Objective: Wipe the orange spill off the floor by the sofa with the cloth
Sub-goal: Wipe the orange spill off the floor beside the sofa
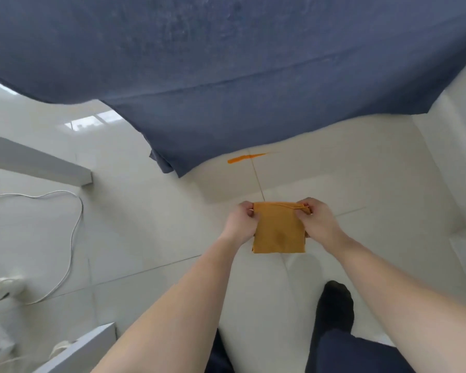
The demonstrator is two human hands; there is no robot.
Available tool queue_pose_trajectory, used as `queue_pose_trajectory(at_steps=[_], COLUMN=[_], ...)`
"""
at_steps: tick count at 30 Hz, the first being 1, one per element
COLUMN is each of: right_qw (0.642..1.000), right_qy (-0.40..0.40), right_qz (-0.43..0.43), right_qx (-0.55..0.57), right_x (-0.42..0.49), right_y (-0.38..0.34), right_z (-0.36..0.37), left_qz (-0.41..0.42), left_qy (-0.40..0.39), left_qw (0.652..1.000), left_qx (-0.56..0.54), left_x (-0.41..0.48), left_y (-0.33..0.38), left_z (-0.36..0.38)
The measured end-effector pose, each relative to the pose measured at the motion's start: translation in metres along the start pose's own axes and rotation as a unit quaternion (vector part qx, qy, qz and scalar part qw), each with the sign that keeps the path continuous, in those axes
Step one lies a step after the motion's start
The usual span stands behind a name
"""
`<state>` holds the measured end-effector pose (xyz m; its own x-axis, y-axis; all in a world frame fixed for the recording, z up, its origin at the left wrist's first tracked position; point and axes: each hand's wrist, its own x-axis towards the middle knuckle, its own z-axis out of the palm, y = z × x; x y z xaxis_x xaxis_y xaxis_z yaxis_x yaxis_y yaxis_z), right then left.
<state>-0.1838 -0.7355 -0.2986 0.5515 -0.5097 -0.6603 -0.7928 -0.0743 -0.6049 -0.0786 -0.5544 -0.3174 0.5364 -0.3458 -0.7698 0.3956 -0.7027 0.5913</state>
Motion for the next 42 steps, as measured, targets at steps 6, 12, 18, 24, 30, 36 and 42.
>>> queue_pose_trajectory(at_steps=[6, 12, 18, 24, 30, 36, 42], right_qw=[0.999, 0.956, 0.903, 0.904, 0.933, 0.912, 0.918], right_qy=[0.029, 0.116, -0.051, -0.043, -0.02, -0.021, -0.016], right_qz=[0.016, -0.149, -0.184, -0.157, -0.131, -0.099, -0.057], right_qx=[-0.032, -0.226, -0.385, -0.396, -0.335, -0.396, -0.393], right_x=[0.056, 0.06, 0.057, 0.063, 0.096, 0.159, 0.204], right_y=[0.012, 0.016, 0.042, 0.07, 0.091, 0.054, -0.018], right_z=[0.019, 0.057, 0.118, 0.112, 0.046, 0.016, 0.028], left_qz=[-0.021, 0.024, -0.095, -0.117, -0.116, -0.111, -0.117], left_qy=[-0.009, 0.151, 0.136, 0.116, 0.128, 0.15, 0.134], left_qw=[0.997, 0.976, 0.935, 0.941, 0.944, 0.937, 0.94], left_qx=[-0.072, 0.158, 0.315, 0.296, 0.28, 0.295, 0.293], left_x=[0.048, 0.051, 0.046, 0.046, 0.052, 0.05, 0.055], left_y=[-0.016, -0.044, -0.097, -0.113, -0.118, -0.119, -0.116], left_z=[0.008, -0.018, -0.052, -0.046, -0.044, -0.044, -0.05])
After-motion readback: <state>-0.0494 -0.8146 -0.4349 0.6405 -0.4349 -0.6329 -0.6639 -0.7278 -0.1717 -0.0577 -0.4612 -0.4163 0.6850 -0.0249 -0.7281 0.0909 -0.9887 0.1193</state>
